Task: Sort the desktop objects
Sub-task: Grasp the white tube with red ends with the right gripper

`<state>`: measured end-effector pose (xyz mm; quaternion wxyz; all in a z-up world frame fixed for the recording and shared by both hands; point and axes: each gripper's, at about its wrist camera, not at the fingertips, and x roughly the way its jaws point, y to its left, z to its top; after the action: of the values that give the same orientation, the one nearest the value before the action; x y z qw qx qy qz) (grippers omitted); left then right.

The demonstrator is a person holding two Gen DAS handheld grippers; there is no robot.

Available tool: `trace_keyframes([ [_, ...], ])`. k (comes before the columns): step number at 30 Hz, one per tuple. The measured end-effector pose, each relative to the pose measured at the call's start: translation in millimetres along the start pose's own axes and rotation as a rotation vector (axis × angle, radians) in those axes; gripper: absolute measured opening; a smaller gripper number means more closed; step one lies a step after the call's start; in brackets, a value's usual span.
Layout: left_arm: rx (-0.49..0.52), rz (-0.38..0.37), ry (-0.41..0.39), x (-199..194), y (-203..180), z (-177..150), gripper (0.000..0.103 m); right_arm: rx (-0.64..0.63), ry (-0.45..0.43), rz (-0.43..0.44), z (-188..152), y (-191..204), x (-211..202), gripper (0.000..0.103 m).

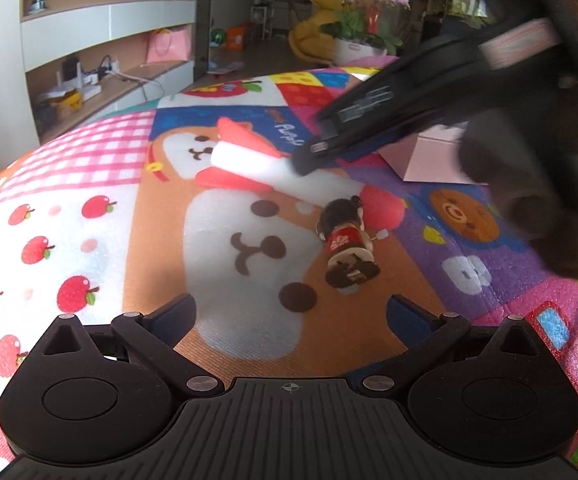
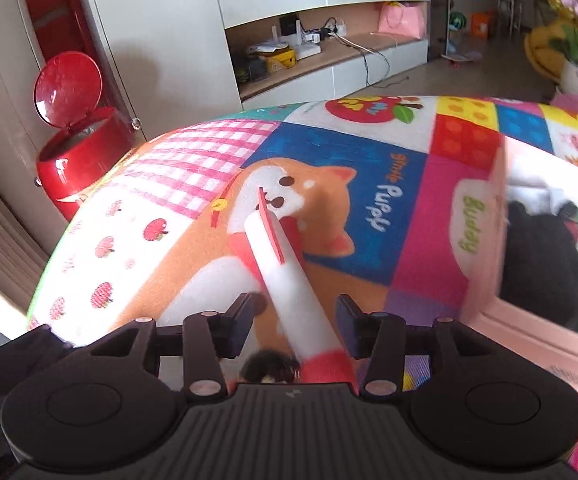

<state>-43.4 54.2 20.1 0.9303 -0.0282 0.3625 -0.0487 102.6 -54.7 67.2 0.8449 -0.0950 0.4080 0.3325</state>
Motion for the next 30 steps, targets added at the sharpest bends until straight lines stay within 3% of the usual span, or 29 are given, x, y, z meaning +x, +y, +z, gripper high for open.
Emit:
trace_keyframes([
  [4, 0.008, 0.007, -0.005, -3, -3, 1, 0.103, -0.022, 0.038, 0.009, 0, 5, 28, 0.054],
  [7, -0.001, 0.022, -0.014, -3, -1, 1, 0.103, -0.013, 0.055, 0.013, -3, 1, 31, 0.037],
  [13, -0.045, -0.029, -0.028, 0, 0, 5, 0.103, 0.007, -0.032, -0.012, -23, -18, -30, 0.032],
  [19, -0.074, -0.091, -0.014, 11, -13, 8, 0.103, 0.12, -0.03, -0.048, -76, -48, -86, 0.032],
  [24, -0.06, -0.062, -0.026, 17, -22, 8, 0.103, 0.234, -0.021, -0.083, -121, -69, -108, 0.032],
  [26, -0.058, -0.044, -0.036, 18, -23, 9, 0.103, 0.269, -0.056, -0.126, -129, -78, -117, 0.052],
  [30, -0.086, -0.042, -0.058, 19, -19, 11, 0.103, 0.389, -0.193, -0.244, -128, -118, -134, 0.072],
])
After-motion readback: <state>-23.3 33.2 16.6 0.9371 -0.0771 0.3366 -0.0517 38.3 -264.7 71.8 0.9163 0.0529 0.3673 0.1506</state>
